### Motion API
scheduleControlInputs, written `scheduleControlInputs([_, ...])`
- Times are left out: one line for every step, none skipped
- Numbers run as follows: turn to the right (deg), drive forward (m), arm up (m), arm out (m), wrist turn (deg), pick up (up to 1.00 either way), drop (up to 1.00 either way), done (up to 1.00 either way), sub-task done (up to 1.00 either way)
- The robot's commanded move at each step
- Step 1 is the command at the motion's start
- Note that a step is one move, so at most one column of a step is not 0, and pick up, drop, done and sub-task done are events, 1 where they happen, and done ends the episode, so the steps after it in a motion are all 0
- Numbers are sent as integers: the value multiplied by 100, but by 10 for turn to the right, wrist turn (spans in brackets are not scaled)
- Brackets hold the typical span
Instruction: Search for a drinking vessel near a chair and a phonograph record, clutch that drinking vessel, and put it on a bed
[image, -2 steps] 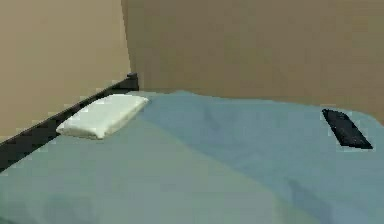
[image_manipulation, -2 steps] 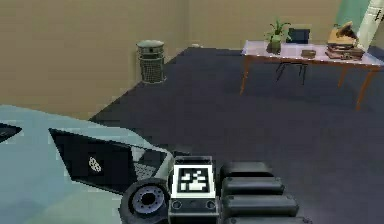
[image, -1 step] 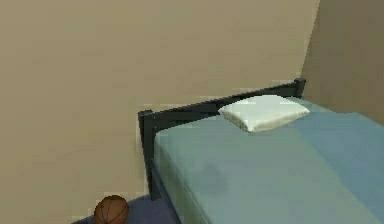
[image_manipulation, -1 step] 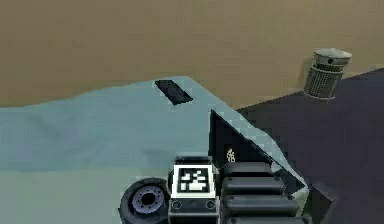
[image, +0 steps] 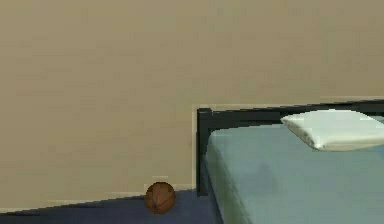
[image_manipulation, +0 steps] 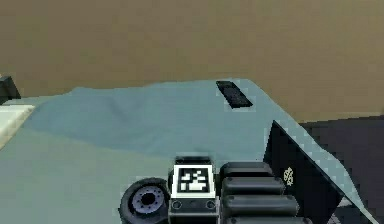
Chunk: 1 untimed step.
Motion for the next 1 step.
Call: scheduleControlInputs([0, 0, 0, 48, 0, 0, 0, 0, 0])
